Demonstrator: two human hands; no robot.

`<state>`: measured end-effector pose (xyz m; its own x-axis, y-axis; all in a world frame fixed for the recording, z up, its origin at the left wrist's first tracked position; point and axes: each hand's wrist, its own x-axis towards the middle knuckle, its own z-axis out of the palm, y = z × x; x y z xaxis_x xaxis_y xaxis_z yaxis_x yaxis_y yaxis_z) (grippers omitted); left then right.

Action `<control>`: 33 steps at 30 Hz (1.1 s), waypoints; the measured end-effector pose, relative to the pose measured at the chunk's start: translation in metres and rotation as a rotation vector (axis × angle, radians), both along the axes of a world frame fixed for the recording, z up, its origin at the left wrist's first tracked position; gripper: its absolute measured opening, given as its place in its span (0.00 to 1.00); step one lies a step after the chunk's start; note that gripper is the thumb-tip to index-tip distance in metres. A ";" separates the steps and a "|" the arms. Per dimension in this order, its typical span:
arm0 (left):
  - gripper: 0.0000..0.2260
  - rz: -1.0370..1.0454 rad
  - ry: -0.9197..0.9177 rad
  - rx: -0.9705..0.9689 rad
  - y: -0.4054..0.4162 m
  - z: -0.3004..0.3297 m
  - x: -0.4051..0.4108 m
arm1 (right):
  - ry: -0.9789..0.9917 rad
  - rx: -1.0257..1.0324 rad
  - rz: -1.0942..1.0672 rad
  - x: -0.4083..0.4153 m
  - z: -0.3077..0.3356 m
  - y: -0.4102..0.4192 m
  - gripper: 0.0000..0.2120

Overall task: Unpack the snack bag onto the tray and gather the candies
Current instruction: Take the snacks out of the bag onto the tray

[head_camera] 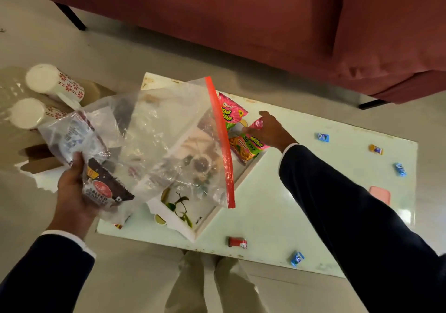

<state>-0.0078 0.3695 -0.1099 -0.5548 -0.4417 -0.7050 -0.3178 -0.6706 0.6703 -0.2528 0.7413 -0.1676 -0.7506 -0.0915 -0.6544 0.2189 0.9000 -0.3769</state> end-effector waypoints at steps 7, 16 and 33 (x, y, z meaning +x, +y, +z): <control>0.19 0.030 0.028 0.004 -0.008 -0.007 0.006 | 0.037 0.057 0.011 0.021 -0.024 0.012 0.45; 0.18 0.070 0.063 0.019 0.005 0.000 0.006 | 0.269 -0.058 -0.202 0.031 0.024 0.000 0.23; 0.11 0.040 0.035 -0.017 0.046 -0.008 0.013 | -0.056 -0.952 -0.379 0.121 0.119 0.000 0.14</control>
